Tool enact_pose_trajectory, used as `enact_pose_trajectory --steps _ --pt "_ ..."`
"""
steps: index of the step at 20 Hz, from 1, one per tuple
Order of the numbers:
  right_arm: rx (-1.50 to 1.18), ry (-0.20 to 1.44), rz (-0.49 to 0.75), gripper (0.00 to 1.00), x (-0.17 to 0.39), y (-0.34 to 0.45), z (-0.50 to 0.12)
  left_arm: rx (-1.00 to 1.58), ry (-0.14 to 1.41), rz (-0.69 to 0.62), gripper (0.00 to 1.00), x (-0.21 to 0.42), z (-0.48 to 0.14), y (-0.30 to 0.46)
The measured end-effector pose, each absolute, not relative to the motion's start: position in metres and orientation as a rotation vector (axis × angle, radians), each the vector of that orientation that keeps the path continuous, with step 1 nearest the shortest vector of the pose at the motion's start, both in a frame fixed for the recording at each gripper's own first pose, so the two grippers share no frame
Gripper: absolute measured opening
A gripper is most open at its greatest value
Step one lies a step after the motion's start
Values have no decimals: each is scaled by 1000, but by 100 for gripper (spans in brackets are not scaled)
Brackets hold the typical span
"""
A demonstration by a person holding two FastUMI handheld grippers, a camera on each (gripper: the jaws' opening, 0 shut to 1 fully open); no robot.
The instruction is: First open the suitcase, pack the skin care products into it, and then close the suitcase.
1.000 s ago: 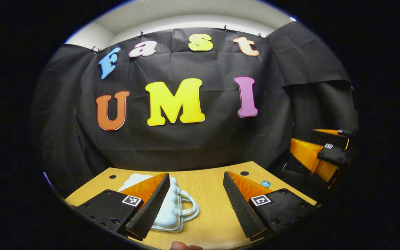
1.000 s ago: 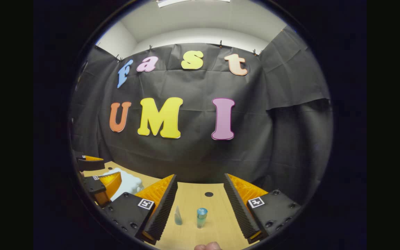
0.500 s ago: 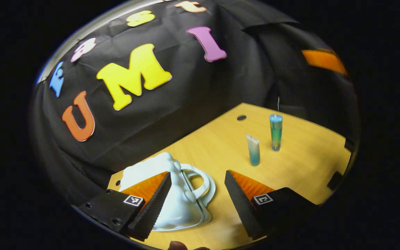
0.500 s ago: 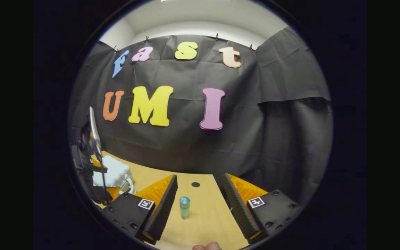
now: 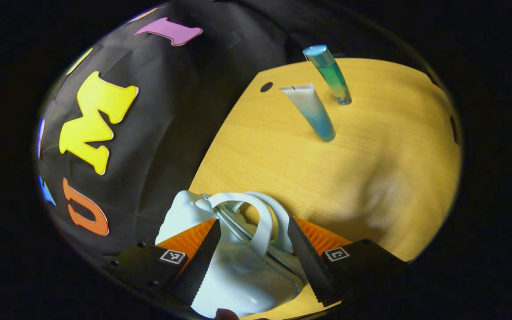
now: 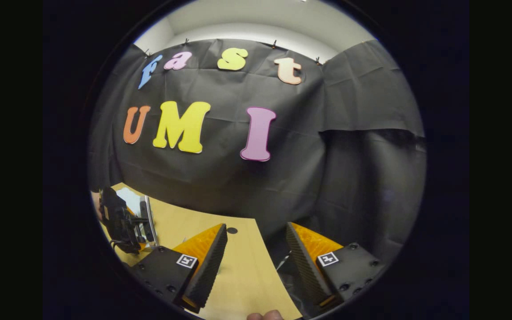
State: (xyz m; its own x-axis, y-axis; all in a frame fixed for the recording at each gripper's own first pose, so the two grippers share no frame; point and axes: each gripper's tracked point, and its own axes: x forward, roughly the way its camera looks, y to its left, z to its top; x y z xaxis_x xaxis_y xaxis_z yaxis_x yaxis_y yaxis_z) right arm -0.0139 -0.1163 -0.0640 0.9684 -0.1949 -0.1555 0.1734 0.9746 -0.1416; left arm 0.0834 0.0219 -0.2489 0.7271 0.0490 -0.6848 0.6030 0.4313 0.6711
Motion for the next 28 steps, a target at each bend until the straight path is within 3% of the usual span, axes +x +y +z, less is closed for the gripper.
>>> enact_pose_trajectory --steps 5,8,9,10,11,12,14,18,24,28 --pt "-127 188 -238 79 -16 -132 -70 1168 796 -378 94 96 -271 37" --pt "-131 190 -239 80 -18 -128 -72 1134 848 -396 84 93 -282 38" --pt "-129 192 -239 80 -19 -127 -73 1128 866 -407 77 90 -283 36" --pt "-126 191 -238 80 -20 -126 -72 1146 857 -394 64 94 -283 37" --pt "-124 187 -239 80 -22 -125 -70 1156 847 -388 60 96 -277 38" --pt "-122 182 -239 80 -22 -124 -69 1148 847 -396 34 96 -280 35" --pt "-121 177 -235 80 -23 -120 -68 1132 832 -395 25 96 -274 35" --pt "-107 168 -222 80 -27 -109 -66 1028 796 -378 17 90 -240 46" --pt "-68 160 -170 80 -20 -70 -58 813 542 -305 7 84 -135 74" --pt "-32 141 -119 80 -7 -37 -40 550 395 -169 3 81 -65 156"
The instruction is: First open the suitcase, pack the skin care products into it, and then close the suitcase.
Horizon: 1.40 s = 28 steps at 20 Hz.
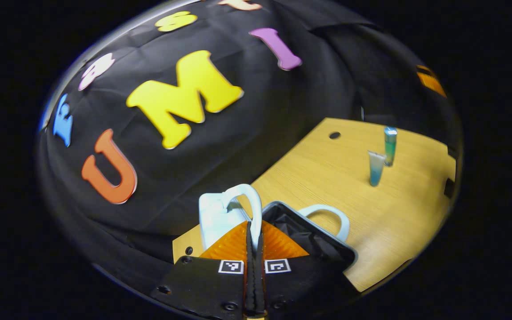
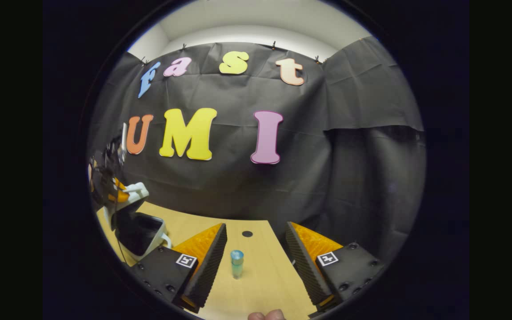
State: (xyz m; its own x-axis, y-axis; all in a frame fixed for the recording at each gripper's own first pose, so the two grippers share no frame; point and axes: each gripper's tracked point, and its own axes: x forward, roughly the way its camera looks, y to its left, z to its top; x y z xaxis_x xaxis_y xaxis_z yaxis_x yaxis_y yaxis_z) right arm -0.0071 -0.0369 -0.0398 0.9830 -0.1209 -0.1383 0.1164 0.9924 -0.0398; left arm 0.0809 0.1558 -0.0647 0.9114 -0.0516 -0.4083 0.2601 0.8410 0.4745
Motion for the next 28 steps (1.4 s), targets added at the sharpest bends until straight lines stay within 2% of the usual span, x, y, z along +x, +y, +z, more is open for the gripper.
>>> enact_pose_trajectory --steps 4,7,11,14,19,21,22,23,25,26,28 --pt "-18 129 -71 80 4 1 -24 314 293 8 3 67 -24 257" --pt "-22 116 -28 80 8 28 -12 298 286 112 3 48 -28 328" --pt "-81 140 22 79 12 56 -17 182 326 178 3 61 -88 437" --pt "-119 144 72 78 12 81 -16 -51 377 206 3 68 -156 486" --pt "-164 179 99 80 18 97 -28 -258 504 239 4 57 -271 503" --pt "-173 194 100 79 17 98 -32 -320 549 247 5 52 -295 508" --pt "-176 198 101 79 17 98 -34 -344 503 244 14 52 -290 510" --pt "-176 200 100 80 18 97 -34 -342 512 251 9 51 -289 512" --pt "-167 205 94 78 20 94 -35 -279 524 296 19 46 -291 517" --pt "-158 206 90 78 22 92 -36 -245 525 300 46 45 -283 518" --pt "-139 209 84 80 24 87 -38 -204 487 253 80 45 -253 506"
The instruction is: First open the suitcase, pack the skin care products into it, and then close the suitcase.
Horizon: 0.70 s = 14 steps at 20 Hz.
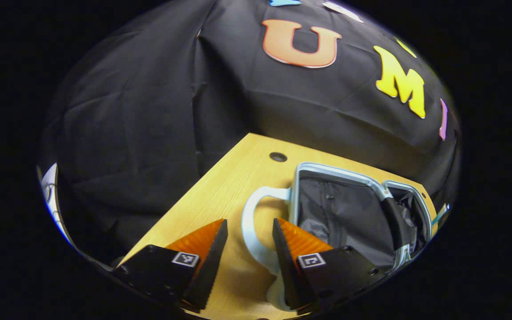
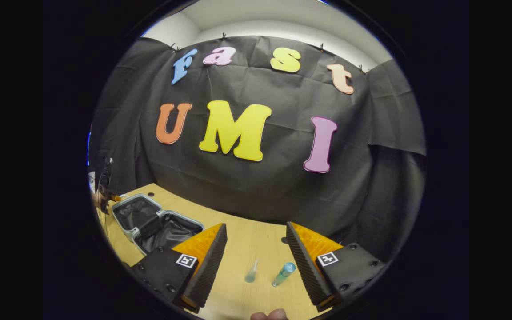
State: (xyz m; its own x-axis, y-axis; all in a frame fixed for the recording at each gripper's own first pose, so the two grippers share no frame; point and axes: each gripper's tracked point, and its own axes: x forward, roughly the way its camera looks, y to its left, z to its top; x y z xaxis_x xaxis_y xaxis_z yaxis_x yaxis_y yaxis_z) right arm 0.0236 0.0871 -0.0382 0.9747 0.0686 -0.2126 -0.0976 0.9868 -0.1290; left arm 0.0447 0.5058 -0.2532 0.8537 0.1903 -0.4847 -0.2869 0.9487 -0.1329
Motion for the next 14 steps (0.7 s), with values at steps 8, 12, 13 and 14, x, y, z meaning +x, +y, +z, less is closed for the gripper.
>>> enact_pose_trajectory --steps 8,12,13,14 --pt "-59 184 35 80 20 31 -43 -37 223 115 97 38 -69 335" --pt "-45 209 -7 79 13 -21 -66 -31 137 32 96 44 -39 196" --pt "-44 212 -12 79 11 -32 -71 -22 153 -3 87 44 -47 164" --pt "-47 218 -14 79 9 -41 -76 -7 162 -7 94 39 -55 135"
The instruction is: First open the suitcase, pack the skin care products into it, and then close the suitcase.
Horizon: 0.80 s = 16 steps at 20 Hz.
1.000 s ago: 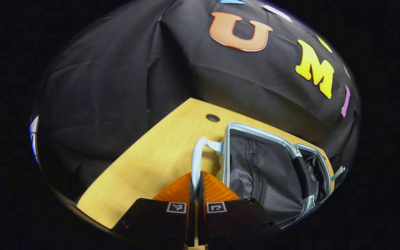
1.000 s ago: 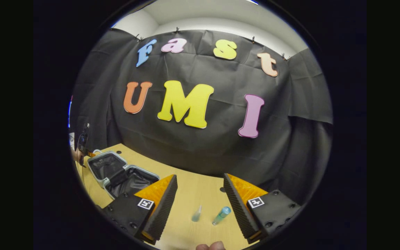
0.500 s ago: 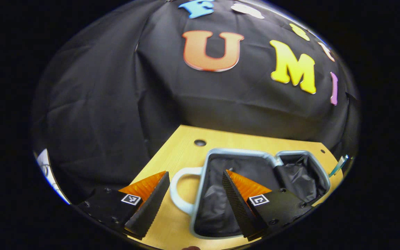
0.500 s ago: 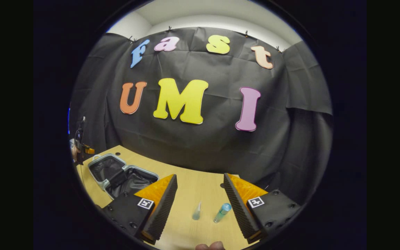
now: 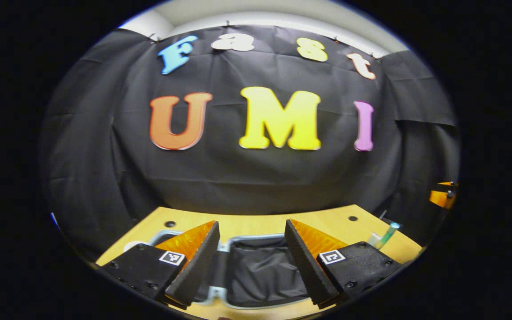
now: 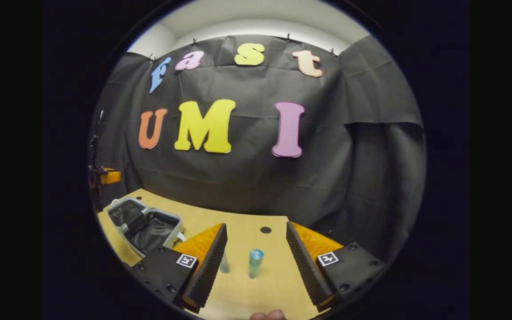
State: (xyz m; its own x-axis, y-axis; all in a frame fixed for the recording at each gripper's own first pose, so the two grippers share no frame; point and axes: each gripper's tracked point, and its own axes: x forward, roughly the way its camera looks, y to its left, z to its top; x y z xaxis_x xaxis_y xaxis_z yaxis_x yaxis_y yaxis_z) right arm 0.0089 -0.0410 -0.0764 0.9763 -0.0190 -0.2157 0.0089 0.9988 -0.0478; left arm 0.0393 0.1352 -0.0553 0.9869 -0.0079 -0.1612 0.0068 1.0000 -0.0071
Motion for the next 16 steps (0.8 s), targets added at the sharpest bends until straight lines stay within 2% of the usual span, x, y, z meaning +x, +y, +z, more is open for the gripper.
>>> enact_pose_trajectory --steps 1,4,5,8,14,15,16 --pt "-52 224 -14 79 6 -51 -84 8 158 1 87 35 -60 111" --pt "-61 253 4 79 -4 -68 -103 49 123 -3 91 30 -70 32" --pt "-48 268 17 80 -8 -73 -110 52 133 -18 88 26 -75 9" --pt "-10 287 47 79 -15 -84 -125 55 160 -40 88 20 -91 -45" --pt "-18 372 57 80 -17 -113 -170 26 268 -110 89 23 -151 -122" --pt "-20 386 55 80 -18 -118 -177 40 288 -127 89 29 -166 -94" --pt "-29 401 55 80 -20 -123 -183 47 300 -145 90 32 -178 -105"
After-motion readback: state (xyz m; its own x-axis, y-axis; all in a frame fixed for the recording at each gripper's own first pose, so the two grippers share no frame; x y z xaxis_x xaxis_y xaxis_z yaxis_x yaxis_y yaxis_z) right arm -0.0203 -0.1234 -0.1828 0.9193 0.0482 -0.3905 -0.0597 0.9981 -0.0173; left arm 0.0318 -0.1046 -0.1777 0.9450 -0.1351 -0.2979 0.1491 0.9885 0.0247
